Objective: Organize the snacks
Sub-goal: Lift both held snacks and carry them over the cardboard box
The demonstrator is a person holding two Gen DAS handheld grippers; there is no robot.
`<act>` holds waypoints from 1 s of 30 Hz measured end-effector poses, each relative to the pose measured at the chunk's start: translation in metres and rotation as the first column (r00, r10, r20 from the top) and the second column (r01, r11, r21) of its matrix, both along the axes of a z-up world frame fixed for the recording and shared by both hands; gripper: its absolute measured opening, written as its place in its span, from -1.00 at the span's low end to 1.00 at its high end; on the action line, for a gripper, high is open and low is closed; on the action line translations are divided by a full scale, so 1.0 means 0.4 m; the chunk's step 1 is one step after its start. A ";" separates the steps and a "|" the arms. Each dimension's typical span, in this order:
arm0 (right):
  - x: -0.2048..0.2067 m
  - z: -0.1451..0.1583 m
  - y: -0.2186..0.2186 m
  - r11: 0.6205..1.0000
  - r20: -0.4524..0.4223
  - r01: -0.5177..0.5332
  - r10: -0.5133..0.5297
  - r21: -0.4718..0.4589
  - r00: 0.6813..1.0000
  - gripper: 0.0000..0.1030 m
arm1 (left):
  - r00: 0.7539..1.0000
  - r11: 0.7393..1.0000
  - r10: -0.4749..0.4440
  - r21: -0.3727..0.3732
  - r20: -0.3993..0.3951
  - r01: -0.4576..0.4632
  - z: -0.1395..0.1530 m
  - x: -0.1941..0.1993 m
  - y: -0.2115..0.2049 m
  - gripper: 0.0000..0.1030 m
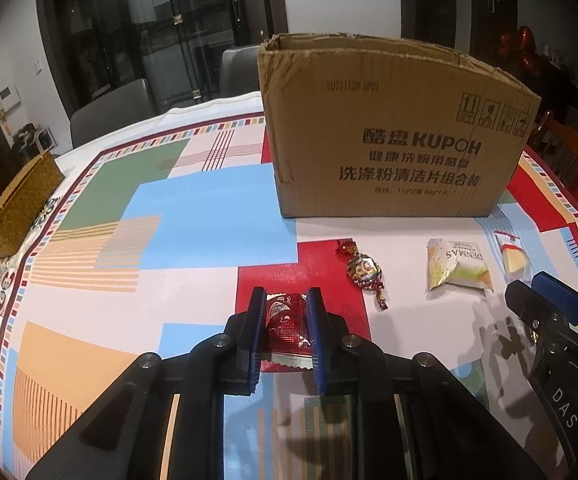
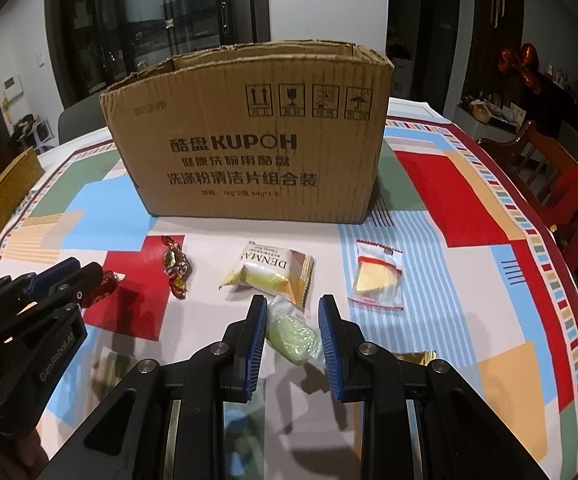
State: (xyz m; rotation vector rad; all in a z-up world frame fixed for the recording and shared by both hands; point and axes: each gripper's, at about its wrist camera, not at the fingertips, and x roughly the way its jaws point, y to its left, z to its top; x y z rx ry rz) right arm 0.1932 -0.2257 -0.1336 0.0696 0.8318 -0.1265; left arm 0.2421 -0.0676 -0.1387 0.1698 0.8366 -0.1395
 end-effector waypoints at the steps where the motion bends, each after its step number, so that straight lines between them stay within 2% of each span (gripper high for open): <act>1: 0.000 0.004 0.000 1.000 0.002 -0.001 0.001 0.001 1.000 -0.45 | 1.000 1.000 0.000 -0.002 0.002 0.000 0.005 0.000 0.000 -0.60; 30: 0.029 0.188 -0.006 0.999 0.158 -0.025 0.028 -0.022 0.987 -0.45 | 0.993 0.999 -0.019 -0.027 0.116 0.022 0.185 0.016 -0.006 -0.60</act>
